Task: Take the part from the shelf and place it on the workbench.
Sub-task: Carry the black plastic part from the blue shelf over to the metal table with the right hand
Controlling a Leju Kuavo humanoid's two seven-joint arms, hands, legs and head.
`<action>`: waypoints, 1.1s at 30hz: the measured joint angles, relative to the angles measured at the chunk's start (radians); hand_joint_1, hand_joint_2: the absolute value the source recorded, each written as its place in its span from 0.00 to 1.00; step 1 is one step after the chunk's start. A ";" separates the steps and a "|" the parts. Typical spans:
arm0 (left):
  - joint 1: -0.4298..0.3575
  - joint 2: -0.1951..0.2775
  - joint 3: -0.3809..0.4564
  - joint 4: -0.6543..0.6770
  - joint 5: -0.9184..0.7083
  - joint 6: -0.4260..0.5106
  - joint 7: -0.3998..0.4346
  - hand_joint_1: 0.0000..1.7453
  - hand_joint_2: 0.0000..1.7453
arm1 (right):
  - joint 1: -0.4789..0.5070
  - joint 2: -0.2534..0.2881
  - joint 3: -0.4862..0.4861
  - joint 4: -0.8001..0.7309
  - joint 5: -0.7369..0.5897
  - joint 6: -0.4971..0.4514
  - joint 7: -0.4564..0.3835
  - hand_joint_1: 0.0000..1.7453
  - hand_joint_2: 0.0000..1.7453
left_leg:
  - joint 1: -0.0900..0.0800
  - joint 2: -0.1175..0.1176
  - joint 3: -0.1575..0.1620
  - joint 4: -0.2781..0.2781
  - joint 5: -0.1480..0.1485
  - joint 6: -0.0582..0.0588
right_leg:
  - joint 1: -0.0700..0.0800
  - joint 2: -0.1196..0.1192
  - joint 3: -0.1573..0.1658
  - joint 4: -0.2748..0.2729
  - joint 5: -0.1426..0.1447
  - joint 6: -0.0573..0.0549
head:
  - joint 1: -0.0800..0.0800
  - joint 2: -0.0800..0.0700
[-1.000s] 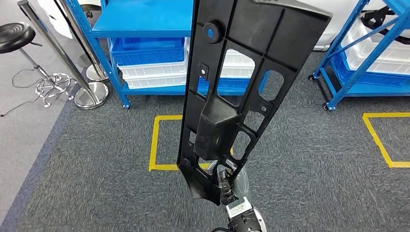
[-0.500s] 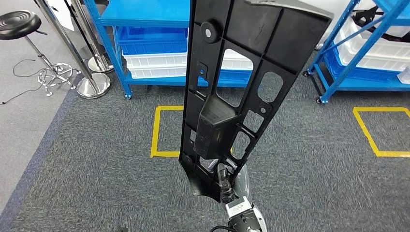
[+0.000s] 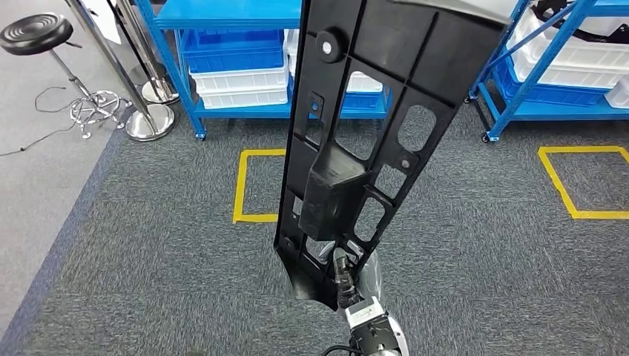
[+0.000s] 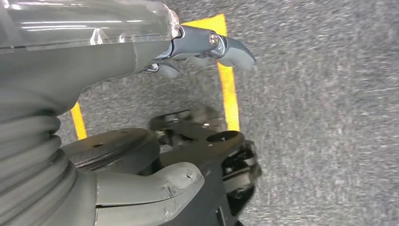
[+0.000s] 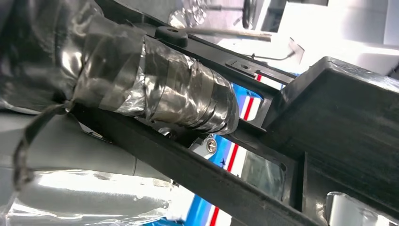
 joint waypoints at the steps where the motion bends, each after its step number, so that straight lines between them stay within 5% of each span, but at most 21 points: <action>1: -0.001 0.000 0.000 0.000 0.000 0.001 -0.004 0.00 1.00 | 0.000 0.000 0.000 0.000 0.000 0.000 0.001 1.00 0.00 | 0.000 0.000 0.045 -0.047 0.018 0.003 | 0.000 0.000 -0.017 0.009 0.008 0.003 | 0.000 0.000; 3: -0.004 0.000 0.000 0.000 -0.003 0.004 -0.010 0.00 1.00 | 0.000 0.001 -0.001 -0.001 0.002 -0.001 0.001 1.00 0.00 | -0.003 -0.001 0.159 -0.201 -0.016 0.014 | 0.004 0.000 -0.037 0.023 0.022 0.013 | 0.000 0.000; 5: -0.007 -0.001 -0.001 0.000 -0.006 0.008 -0.013 0.00 1.00 | 0.000 0.001 -0.002 -0.001 0.004 -0.001 0.002 1.00 0.00 | -0.007 -0.001 0.218 -0.300 -0.061 0.027 | 0.007 -0.002 -0.043 0.027 0.036 0.024 | 0.000 0.000; 8: -0.005 -0.002 -0.001 0.000 -0.009 0.015 -0.014 0.00 1.00 | 0.000 0.001 -0.003 -0.001 0.007 -0.002 0.003 1.00 0.00 | -0.005 0.002 0.210 -0.313 -0.048 0.054 | 0.002 0.002 -0.057 0.051 0.023 0.043 | 0.001 0.000; 12: -0.005 -0.003 -0.001 0.000 -0.012 0.017 -0.015 0.00 1.00 | 0.002 0.001 -0.006 -0.001 0.009 -0.004 0.003 1.00 0.00 | -0.008 0.008 0.181 -0.312 -0.022 0.071 | -0.003 0.006 -0.141 0.279 -0.117 0.060 | 0.001 0.000; 14: -0.003 -0.003 -0.001 0.000 -0.014 0.016 -0.015 0.00 1.00 | 0.004 0.001 -0.007 -0.001 0.009 -0.004 0.004 1.00 0.00 | -0.011 0.007 0.171 -0.308 -0.015 0.071 | -0.002 0.006 -0.128 0.297 -0.116 0.058 | 0.001 0.000; 17: -0.003 -0.006 -0.001 0.000 -0.017 0.016 -0.015 0.00 1.00 | 0.004 0.001 -0.007 -0.002 0.009 -0.001 0.004 1.00 0.00 | -0.016 0.005 0.166 -0.303 -0.012 0.068 | 0.004 0.008 -0.006 0.109 -0.040 0.036 | 0.001 0.000; 19: -0.005 -0.010 -0.002 0.000 -0.018 0.016 -0.015 0.00 1.00 | 0.004 0.001 -0.007 -0.003 0.010 0.001 0.004 1.00 0.00 | -0.019 0.005 0.159 -0.299 -0.011 0.060 | 0.009 0.009 0.034 0.029 -0.026 0.021 | 0.001 0.000; 23: -0.009 -0.011 -0.005 0.000 -0.019 0.016 -0.015 0.00 1.00 | 0.007 0.002 -0.007 -0.008 0.011 0.002 0.004 1.00 0.00 | -0.020 0.003 0.146 -0.280 -0.025 0.038 | 0.002 0.008 0.038 0.001 -0.021 0.005 | 0.000 0.000; 27: -0.008 -0.011 -0.008 0.000 -0.020 0.016 -0.015 0.00 1.00 | 0.007 0.002 -0.007 -0.010 0.011 0.002 0.005 1.00 0.00 | -0.010 -0.002 0.037 -0.052 -0.141 0.019 | -0.004 0.004 0.035 -0.006 -0.014 -0.004 | 0.000 0.000; 29: -0.005 -0.011 -0.009 0.000 -0.020 0.016 -0.014 0.00 1.00 | 0.008 0.002 -0.007 -0.010 0.011 0.002 0.006 1.00 0.00 | -0.005 -0.001 0.013 -0.006 -0.137 0.013 | -0.004 0.005 0.031 0.001 -0.015 -0.003 | 0.000 0.000; 33: -0.007 -0.011 -0.011 0.000 -0.021 0.016 -0.014 0.00 1.00 | 0.007 0.002 -0.007 -0.010 0.011 0.003 0.006 1.00 0.00 | 0.000 -0.002 0.120 -0.238 -0.017 0.015 | -0.001 0.009 0.025 0.024 -0.025 0.011 | 0.000 0.000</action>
